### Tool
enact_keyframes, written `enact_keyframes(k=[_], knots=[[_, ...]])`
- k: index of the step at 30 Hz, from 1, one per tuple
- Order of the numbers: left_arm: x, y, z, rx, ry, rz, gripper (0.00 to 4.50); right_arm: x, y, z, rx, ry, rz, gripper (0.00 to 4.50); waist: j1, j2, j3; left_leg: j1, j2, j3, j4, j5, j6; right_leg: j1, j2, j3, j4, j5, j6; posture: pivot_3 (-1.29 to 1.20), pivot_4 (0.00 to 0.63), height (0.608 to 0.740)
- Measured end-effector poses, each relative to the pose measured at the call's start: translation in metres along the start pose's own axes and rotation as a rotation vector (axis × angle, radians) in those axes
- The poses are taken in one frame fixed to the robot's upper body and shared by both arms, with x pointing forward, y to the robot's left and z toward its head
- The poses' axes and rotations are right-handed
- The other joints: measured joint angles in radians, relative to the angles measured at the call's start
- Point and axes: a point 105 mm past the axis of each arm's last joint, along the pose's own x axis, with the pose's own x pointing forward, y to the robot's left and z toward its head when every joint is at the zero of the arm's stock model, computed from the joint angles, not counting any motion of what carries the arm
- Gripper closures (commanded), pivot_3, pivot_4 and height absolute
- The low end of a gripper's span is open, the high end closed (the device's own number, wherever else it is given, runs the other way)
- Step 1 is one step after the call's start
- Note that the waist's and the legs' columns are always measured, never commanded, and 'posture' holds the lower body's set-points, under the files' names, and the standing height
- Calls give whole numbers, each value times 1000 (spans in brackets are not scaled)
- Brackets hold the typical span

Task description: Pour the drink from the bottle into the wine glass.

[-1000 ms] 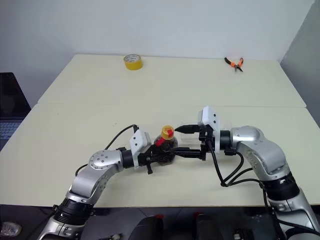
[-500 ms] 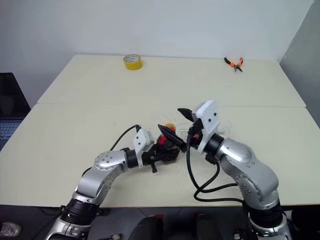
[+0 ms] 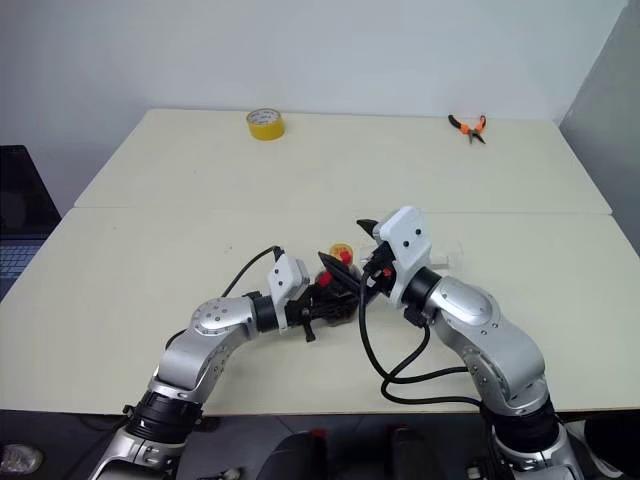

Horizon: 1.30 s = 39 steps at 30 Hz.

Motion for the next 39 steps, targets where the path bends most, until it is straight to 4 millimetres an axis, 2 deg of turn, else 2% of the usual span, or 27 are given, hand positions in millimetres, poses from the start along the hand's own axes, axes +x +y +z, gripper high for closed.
enact_keyframes(k=[14,19,22,24,26,31,34,39], knots=[[0,1,-3,3,14,4,3601,-21,-6,-11,-4,48,-5,254,0,0,0,0,0,0,0,0,0,0,0,0,0,0,0,0,150,740],[-1,1,-3,5,14,6,3604,-41,-32,-12,1,76,-111,254,1,0,0,0,0,0,0,0,0,0,0,0,0,0,0,0,150,740],[-2,1,-3,6,14,5,3604,-52,-20,-23,42,137,-25,254,1,0,0,0,0,0,0,0,0,0,0,0,-1,0,0,0,150,740],[-2,1,-3,6,14,5,3604,-53,-9,-21,60,142,40,254,-2,0,0,0,0,0,0,0,0,0,0,1,0,0,0,0,150,740],[-2,1,-3,7,13,4,3604,-49,-1,-15,58,120,76,254,-4,0,0,1,0,0,0,0,0,1,1,0,1,0,0,0,150,740],[-2,1,-2,9,11,3,3604,-25,0,3,27,40,65,254,-3,0,0,1,0,0,0,0,0,0,1,1,1,0,0,0,150,740],[-2,1,-2,12,9,2,3604,-10,2,2,25,35,56,254,-2,0,0,0,0,0,0,0,0,0,0,1,0,0,0,0,150,740],[-2,1,-2,15,7,1,3604,1,4,-3,8,45,54,254,-1,0,0,0,0,0,0,0,0,0,0,1,0,0,0,0,150,740]])
